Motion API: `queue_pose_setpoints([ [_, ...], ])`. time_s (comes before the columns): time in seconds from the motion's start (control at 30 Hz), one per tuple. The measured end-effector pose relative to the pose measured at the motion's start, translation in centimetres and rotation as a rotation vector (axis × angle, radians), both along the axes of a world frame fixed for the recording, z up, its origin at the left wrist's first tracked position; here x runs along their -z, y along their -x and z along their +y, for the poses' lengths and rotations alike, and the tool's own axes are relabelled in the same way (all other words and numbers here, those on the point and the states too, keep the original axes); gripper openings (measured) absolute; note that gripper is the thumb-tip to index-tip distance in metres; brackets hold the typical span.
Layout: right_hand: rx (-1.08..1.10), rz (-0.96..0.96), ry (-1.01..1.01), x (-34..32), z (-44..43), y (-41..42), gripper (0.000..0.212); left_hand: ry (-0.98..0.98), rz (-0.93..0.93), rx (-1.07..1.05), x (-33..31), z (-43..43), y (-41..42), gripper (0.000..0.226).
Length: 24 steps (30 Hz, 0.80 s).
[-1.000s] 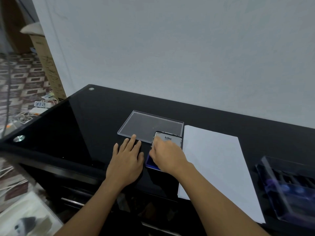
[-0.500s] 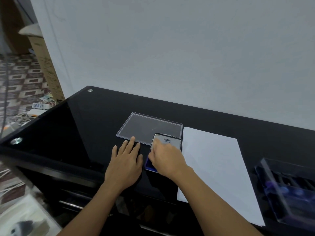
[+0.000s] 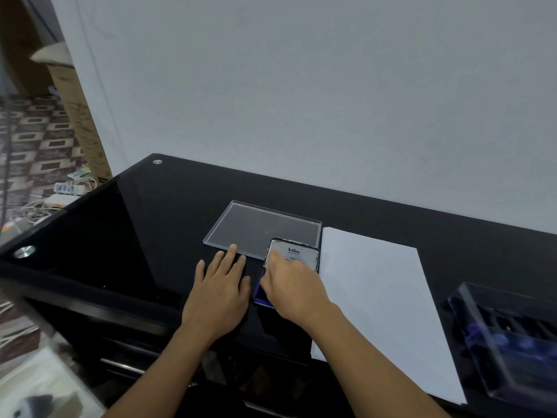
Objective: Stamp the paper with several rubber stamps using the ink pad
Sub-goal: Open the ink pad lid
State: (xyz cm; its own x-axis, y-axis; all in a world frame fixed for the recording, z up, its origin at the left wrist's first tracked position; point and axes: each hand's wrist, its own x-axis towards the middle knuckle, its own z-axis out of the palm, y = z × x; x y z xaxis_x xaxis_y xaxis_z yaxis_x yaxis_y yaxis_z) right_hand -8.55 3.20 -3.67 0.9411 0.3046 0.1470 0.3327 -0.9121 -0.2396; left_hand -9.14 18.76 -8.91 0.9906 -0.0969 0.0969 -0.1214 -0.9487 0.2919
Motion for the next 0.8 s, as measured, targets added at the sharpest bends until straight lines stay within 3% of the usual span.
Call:
queue_pose_setpoints([
  [0.07, 0.000, 0.019, 0.001, -0.21, 0.01, -0.10, 0.013, -0.016, 0.004, 0.002, 0.01, 0.03, 0.04, 0.060],
  [0.17, 0.011, 0.036, 0.009, -0.34, 0.11, -0.48, 0.012, -0.046, 0.004, 0.013, -0.02, 0.10, 0.04, 0.085],
  [0.3, 0.026, 0.059, -0.004, -0.45, 0.22, -0.66, 0.014, -0.043, 0.009, 0.016, -0.05, 0.15, -0.02, 0.091],
  [0.37, 0.017, 0.048, -0.006, -0.45, 0.15, -0.41, 0.011, -0.040, 0.017, 0.017, -0.10, 0.14, 0.01, 0.088],
  [0.53, 0.016, 0.031, 0.003, -0.10, 0.10, -0.08, 0.014, -0.028, 0.028, 0.007, -0.06, 0.24, -0.08, 0.057],
  [0.8, 0.015, 0.037, -0.017, -0.40, 0.13, -0.27, 0.014, -0.009, 0.028, 0.002, -0.05, 0.23, -0.21, 0.055],
])
